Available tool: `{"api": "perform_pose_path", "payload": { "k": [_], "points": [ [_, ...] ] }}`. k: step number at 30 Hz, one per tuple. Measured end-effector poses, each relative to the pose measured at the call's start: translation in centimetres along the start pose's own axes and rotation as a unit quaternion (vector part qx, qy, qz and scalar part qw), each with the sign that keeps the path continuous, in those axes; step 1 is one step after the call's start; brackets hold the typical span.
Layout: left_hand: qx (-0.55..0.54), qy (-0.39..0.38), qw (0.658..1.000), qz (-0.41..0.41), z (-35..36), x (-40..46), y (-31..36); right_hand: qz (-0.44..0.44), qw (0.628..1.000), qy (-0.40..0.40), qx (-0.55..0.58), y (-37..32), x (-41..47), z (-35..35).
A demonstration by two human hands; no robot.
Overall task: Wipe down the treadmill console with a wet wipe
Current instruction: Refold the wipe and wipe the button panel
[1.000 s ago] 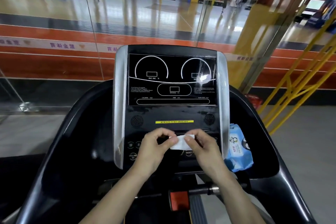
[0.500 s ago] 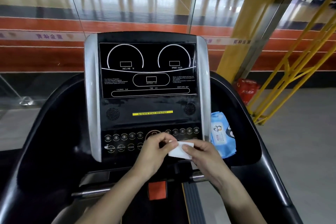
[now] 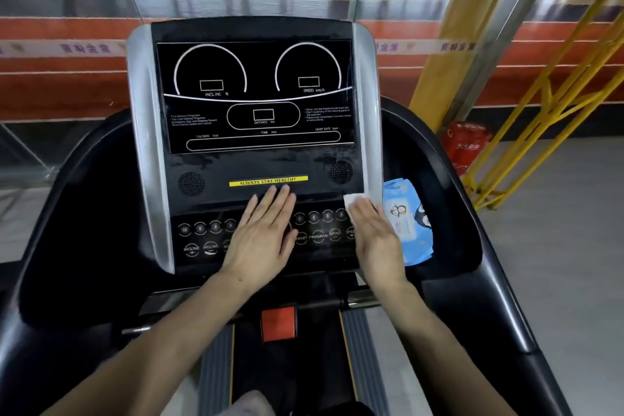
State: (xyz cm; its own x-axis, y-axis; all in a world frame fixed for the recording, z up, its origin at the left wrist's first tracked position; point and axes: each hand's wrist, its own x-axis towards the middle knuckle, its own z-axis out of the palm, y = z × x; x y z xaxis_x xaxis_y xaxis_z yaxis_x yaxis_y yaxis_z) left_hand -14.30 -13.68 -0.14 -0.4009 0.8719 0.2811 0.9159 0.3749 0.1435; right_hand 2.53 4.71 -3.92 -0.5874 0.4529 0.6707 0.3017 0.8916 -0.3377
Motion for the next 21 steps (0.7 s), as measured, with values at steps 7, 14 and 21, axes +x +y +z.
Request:
{"api": "perform_pose_path", "payload": {
  "k": [7,14,21],
  "points": [
    [0.022,-0.017,1.000,0.004,0.5,-0.1,-0.3,0.009,0.989,-0.103,-0.104,-0.5,-3.6,1.4],
    [0.042,-0.023,0.999,0.018,0.8,-0.2,-0.6,0.076,0.988,-0.096,-0.098,-1.4,-4.6,2.1],
    [0.024,-0.021,0.999,0.026,0.8,-0.2,-0.9,0.098,0.983,-0.125,-0.090,-2.6,-3.7,3.1]
  ]
}}
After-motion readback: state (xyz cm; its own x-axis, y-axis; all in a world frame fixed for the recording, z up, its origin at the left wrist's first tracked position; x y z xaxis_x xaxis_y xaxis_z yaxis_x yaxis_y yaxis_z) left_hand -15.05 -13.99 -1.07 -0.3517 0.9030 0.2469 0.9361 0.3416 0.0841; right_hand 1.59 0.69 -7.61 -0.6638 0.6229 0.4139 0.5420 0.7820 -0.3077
